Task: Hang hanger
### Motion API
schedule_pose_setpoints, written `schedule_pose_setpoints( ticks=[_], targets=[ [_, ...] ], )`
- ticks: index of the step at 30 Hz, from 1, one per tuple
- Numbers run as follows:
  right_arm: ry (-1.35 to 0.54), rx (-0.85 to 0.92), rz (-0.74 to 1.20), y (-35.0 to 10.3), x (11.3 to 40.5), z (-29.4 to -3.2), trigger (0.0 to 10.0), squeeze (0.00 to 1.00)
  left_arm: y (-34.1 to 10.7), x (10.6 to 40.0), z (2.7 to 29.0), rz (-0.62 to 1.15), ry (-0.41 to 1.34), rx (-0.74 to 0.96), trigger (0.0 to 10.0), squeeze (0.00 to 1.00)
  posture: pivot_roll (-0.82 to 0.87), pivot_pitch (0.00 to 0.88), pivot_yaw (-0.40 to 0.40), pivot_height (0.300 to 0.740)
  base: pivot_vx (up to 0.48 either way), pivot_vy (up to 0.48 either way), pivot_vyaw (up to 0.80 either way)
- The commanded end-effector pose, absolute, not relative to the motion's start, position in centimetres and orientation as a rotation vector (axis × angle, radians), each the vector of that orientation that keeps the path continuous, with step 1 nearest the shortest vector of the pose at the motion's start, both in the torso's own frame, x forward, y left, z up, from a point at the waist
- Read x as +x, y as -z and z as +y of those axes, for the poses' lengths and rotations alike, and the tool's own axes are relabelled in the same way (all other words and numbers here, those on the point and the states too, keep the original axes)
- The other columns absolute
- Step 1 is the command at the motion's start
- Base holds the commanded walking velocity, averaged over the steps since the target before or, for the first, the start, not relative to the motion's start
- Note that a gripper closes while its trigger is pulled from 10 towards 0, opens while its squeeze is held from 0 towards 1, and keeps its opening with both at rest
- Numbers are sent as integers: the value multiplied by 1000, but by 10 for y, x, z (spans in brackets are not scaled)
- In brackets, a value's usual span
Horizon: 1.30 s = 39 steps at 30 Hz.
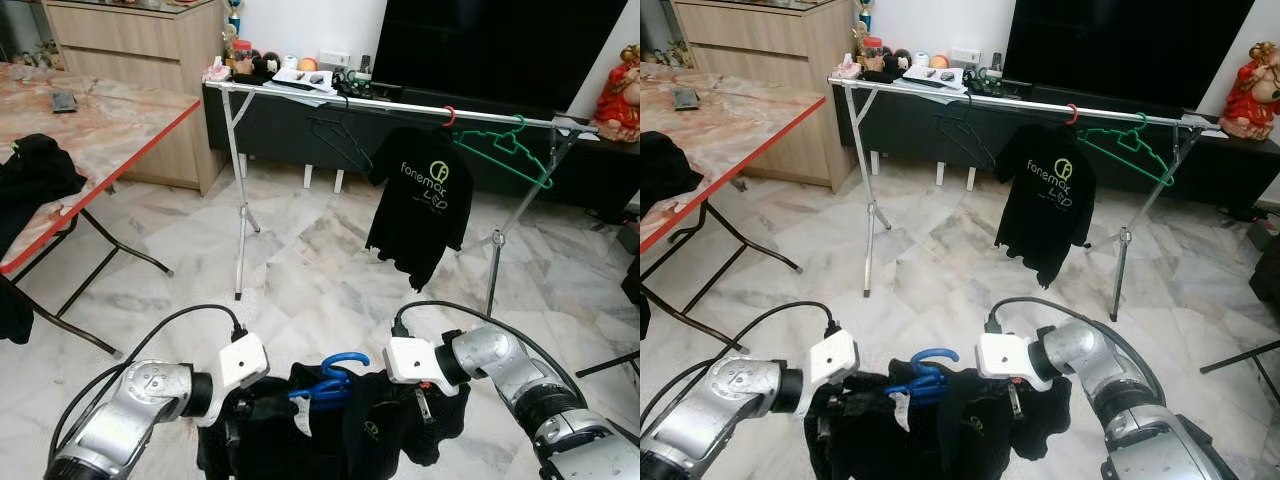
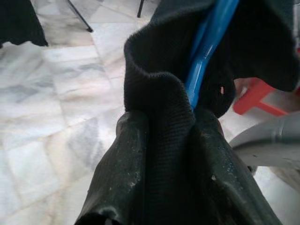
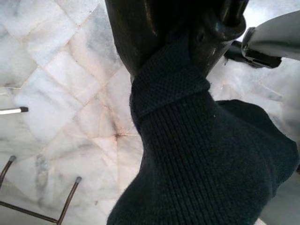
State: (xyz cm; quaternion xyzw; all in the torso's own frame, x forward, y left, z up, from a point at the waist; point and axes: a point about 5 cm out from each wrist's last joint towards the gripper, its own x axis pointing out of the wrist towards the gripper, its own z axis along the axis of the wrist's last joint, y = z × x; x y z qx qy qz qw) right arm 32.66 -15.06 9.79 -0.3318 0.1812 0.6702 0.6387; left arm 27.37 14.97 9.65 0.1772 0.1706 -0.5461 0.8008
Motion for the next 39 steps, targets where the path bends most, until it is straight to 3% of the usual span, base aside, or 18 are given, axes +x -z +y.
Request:
schedule_pose_setpoints(
  ticks=[1, 2, 8, 9, 10, 11, 12, 14, 15, 17, 39],
  targets=[
    [-1518, -764, 312, -116, 335, -144, 0, 0, -100, 275, 144, 350, 1197, 385, 10000, 286, 91, 0, -122, 740, 0, 0, 0],
    [-1517, -763, 309, -116, 335, -143, 0, 0, -100, 275, 144, 347, 1196, 387, 10000, 1000, 92, 0, -122, 740, 0, 0, 0],
    [-1504, -765, 287, -119, 338, -141, 0, 0, -97, 277, 138, 339, 1182, 407, 10000, 1000, 91, 0, -121, 740, 0, 0, 0],
    [-1499, -765, 285, -119, 338, -140, 0, 0, -96, 277, 135, 334, 1195, 408, 10000, 459, 92, 0, -121, 740, 0, 0, 0],
    [-1497, -766, 285, -119, 338, -140, 0, 0, -96, 276, 134, 332, 1204, 408, 10000, 67, 92, 0, -120, 740, 0, 0, 0],
    [-1496, -766, 284, -119, 338, -140, 0, 0, -95, 275, 132, 331, 1212, 409, 10000, 67, 92, 0, -120, 740, 0, 0, 0],
    [-1494, -766, 283, -119, 338, -140, 0, 0, -95, 275, 130, 328, 1217, 408, 10000, 0, 91, 0, -120, 740, 0, 0, 0],
    [-1492, -766, 280, -120, 339, -139, 0, 0, -95, 274, 128, 324, 1219, 400, 9686, 0, 91, 0, -119, 740, 0, 0, 0],
    [-1490, -766, 279, -120, 339, -139, 0, 0, -96, 275, 127, 320, 1218, 396, 4196, 0, 91, 0, -118, 740, 0, 0, 0],
    [-1488, -765, 277, -120, 339, -139, 0, 0, -96, 276, 126, 319, 1217, 376, 0, 0, 91, 0, -118, 740, 0, 0, 0],
    [-1466, -769, 280, -120, 341, -138, 0, 0, -98, 278, 121, 294, 1216, 368, 0, 0, 91, 0, -117, 740, 0, 0, 0]
  ],
)
